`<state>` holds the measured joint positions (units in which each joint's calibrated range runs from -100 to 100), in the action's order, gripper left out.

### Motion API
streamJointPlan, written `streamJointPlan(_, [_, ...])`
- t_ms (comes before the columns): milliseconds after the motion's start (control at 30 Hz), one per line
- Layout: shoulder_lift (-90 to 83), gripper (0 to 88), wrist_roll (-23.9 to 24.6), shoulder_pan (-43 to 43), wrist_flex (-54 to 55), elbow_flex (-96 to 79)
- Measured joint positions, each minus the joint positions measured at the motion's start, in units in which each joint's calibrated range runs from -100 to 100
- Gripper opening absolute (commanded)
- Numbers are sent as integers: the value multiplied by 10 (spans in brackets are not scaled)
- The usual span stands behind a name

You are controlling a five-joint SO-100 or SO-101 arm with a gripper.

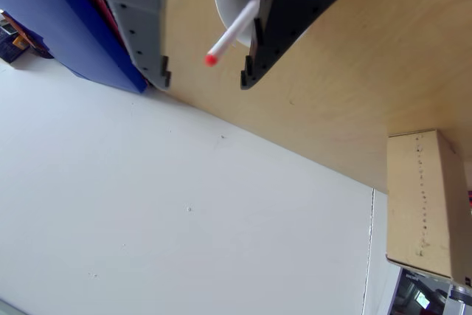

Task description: Grab the pen and place it in the cup.

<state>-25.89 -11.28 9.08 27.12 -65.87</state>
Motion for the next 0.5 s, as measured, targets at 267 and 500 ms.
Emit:
streamJointPlan(267, [0, 264, 0, 0, 0, 0])
streamJointPlan(500, [0, 256, 0, 0, 0, 0])
